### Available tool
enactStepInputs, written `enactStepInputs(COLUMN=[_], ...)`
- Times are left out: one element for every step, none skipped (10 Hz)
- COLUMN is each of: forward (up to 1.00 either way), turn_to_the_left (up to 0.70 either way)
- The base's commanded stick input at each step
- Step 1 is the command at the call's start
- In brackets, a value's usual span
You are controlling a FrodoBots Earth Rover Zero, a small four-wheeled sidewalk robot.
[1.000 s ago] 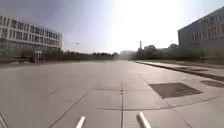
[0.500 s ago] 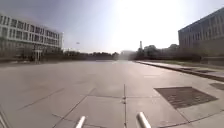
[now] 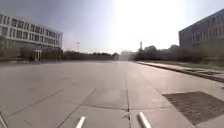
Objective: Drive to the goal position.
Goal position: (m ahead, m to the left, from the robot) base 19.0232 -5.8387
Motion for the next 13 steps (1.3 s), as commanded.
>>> enactStepInputs(forward=[0.70,0.70,0.70,0.70,0.70,0.70,0.70,0.70,0.70,0.70,0.70,0.70,0.70], turn_to_the_left=[0.00,0.00,0.00,0.00,0.00,0.00,0.00,0.00,0.00,0.00,0.00,0.00,0.00])
